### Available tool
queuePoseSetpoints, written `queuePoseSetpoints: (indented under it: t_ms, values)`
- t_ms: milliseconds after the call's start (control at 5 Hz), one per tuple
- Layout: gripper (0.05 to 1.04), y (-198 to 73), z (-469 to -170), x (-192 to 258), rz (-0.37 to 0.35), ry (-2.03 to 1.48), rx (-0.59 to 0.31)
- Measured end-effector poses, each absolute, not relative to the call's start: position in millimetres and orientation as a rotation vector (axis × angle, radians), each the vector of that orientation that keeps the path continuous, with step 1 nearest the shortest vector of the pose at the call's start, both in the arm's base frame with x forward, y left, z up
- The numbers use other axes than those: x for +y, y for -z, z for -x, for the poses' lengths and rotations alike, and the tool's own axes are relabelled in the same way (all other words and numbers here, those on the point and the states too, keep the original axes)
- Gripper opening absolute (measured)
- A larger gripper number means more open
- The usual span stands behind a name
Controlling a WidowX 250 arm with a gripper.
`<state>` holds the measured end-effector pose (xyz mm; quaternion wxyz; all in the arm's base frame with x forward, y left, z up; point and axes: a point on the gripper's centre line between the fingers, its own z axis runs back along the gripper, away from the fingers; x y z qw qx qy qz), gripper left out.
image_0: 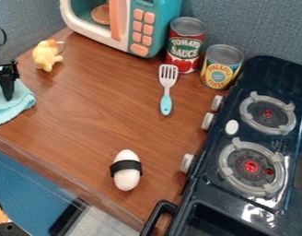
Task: Move the sky blue towel to the lower left corner of the table
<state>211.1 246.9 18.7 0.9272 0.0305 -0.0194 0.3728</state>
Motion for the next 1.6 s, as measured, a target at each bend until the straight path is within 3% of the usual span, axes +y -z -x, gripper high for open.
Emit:
queuePoseSetpoints:
  t_ms: [400,600,1600]
  values:
    - [0.999,-62,-230,220,0.003,-0.689,-0.142]
    - [0.999,-85,-234,218,-0.016,-0.677,-0.206]
    - [0.999,-86,-234,218,-0.017,-0.674,-0.205]
